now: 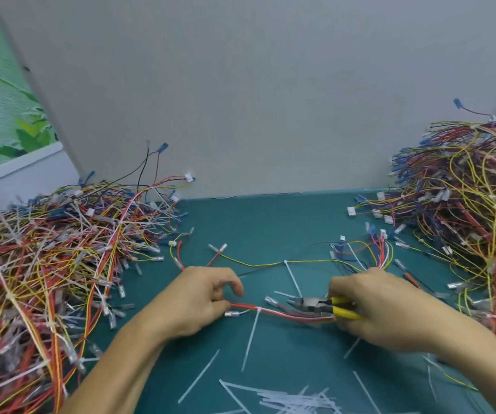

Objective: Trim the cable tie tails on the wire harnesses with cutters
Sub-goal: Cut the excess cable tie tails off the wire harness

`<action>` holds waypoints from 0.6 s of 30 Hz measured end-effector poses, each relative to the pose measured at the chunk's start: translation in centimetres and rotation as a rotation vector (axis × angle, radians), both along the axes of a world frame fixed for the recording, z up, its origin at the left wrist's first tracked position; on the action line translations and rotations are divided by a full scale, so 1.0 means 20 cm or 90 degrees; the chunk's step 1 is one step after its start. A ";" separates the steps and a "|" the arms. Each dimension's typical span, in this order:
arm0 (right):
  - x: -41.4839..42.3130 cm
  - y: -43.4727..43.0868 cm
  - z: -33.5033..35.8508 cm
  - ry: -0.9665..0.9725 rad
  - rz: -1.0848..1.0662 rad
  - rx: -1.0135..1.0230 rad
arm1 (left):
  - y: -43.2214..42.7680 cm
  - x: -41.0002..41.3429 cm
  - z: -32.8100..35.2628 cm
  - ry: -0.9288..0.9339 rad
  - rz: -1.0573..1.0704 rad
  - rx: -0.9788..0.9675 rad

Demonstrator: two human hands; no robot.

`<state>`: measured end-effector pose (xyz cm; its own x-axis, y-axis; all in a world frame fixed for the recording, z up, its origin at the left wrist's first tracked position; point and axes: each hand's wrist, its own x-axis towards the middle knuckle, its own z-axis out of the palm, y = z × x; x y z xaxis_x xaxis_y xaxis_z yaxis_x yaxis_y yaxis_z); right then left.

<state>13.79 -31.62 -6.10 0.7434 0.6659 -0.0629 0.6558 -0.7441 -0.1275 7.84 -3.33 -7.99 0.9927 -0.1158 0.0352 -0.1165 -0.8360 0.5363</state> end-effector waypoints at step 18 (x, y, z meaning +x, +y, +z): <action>-0.02 -0.06 0.11 0.115 -0.012 -0.057 | -0.22 0.02 -0.09 0.012 -0.101 -0.063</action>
<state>13.41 -32.89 -3.98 0.7269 0.6381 -0.2540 0.6144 -0.7694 -0.1746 8.26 -7.81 -9.78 0.9630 -0.2672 0.0353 -0.2310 -0.7511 0.6185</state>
